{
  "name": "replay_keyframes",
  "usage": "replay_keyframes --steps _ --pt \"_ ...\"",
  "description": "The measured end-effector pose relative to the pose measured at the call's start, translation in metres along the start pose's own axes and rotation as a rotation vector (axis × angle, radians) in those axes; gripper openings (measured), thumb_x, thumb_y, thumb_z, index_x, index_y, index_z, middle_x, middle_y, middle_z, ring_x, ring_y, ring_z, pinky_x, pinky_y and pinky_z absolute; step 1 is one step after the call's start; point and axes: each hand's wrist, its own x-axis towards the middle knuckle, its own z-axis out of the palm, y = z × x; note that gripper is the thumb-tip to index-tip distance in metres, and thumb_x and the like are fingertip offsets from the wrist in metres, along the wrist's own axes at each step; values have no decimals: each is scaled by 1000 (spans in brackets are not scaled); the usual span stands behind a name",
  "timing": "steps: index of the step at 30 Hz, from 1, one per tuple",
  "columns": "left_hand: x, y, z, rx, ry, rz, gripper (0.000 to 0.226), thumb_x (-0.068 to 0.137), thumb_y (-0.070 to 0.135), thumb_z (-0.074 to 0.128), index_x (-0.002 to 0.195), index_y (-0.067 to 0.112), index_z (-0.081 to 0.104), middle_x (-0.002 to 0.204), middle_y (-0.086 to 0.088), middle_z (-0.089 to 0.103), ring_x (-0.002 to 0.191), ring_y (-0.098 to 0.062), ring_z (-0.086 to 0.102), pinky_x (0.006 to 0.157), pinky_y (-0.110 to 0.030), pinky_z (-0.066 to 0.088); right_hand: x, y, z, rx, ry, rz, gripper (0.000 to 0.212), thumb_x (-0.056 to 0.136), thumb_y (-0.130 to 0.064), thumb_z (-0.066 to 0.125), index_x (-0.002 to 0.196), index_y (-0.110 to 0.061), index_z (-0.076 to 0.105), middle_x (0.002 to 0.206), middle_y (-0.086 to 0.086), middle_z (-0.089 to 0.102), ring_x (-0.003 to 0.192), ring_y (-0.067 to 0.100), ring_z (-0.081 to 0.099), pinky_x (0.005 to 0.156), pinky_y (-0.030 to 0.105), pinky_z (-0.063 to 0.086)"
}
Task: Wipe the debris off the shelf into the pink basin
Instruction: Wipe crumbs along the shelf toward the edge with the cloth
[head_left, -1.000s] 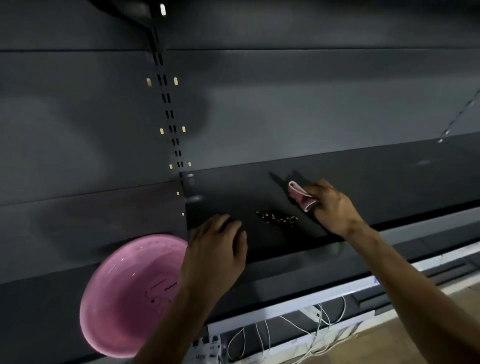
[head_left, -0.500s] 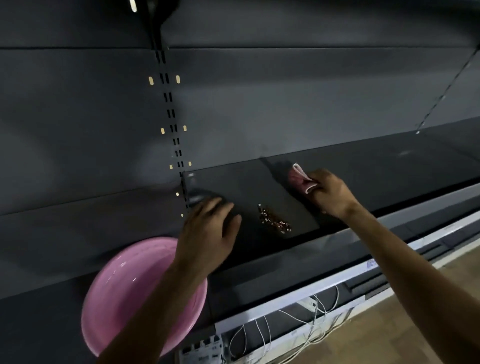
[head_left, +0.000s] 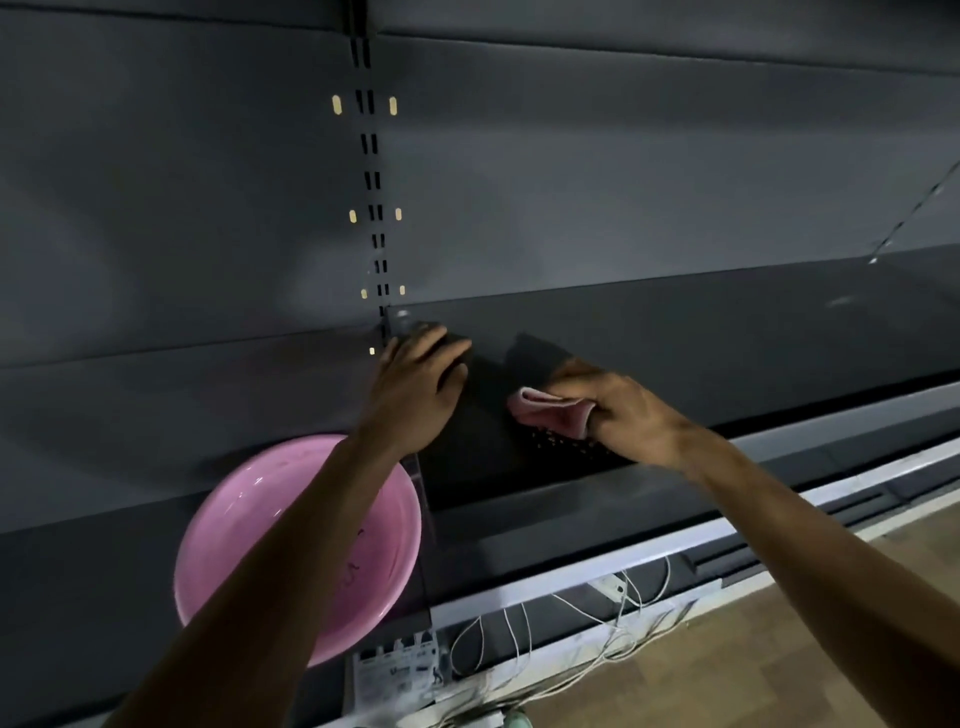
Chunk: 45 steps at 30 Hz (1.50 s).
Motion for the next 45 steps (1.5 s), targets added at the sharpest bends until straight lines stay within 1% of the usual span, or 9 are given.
replay_keyframes --steps 4,7,9,13,17,21,28,36,45 --pt "1 1 -1 -45 2 -1 46 99 39 32 139 29 51 152 -2 38 143 -18 26 119 -46 13 18 1 -16 -6 219 106 28 91 -7 60 111 -24 70 97 -6 61 91 14 62 75 7 39" --pt "0 2 -4 -49 22 8 46 99 39 31 139 29 51 152 -2 38 142 -18 27 119 -44 13 47 6 -16 -147 211 192 24 93 -25 60 115 -23 68 106 6 59 95 24 61 80 21 46" --pt "0 1 -5 -46 -2 13 47 100 41 28 140 29 50 153 -1 37 143 -17 26 119 -43 12 56 5 -5 -213 174 200 28 92 -20 59 119 -21 67 110 8 58 101 28 60 88 31 47" --pt "5 -3 -7 -41 -23 6 54 96 48 21 138 34 51 153 3 38 141 -16 29 116 -37 13 41 -9 14 -196 89 -49 43 81 11 58 117 -10 68 105 -5 53 100 20 59 83 23 43" --pt "9 -17 -13 -35 -31 71 52 93 53 28 134 36 55 148 7 45 136 -15 40 109 -35 22 20 -18 17 -124 -10 -117 54 71 20 55 111 -13 71 106 -1 60 101 14 59 85 27 47" --pt "21 -34 -23 -91 -117 144 44 96 47 41 135 33 55 149 4 44 136 -15 40 113 -39 30 21 -26 7 -99 18 -32 57 73 21 54 116 -13 68 107 -2 60 98 8 57 83 17 45" --pt "20 -47 -23 -184 -111 107 46 95 39 43 135 19 57 150 -5 43 140 -19 37 117 -37 26 83 -27 28 -224 108 -25 34 82 2 61 111 -11 68 105 5 59 98 21 60 79 22 41" --pt "15 -47 -22 -193 -133 129 51 97 41 35 137 17 55 150 -12 42 141 -24 35 117 -29 19 40 -54 39 -169 -99 -279 61 55 7 36 104 -8 67 109 0 59 103 15 60 85 38 50" --pt "17 -47 -28 -353 -185 71 37 99 23 52 135 13 56 151 -11 40 143 -19 32 118 -28 22 65 -56 41 -158 -6 -242 56 65 15 53 110 -13 70 109 -2 59 104 13 57 88 27 47"
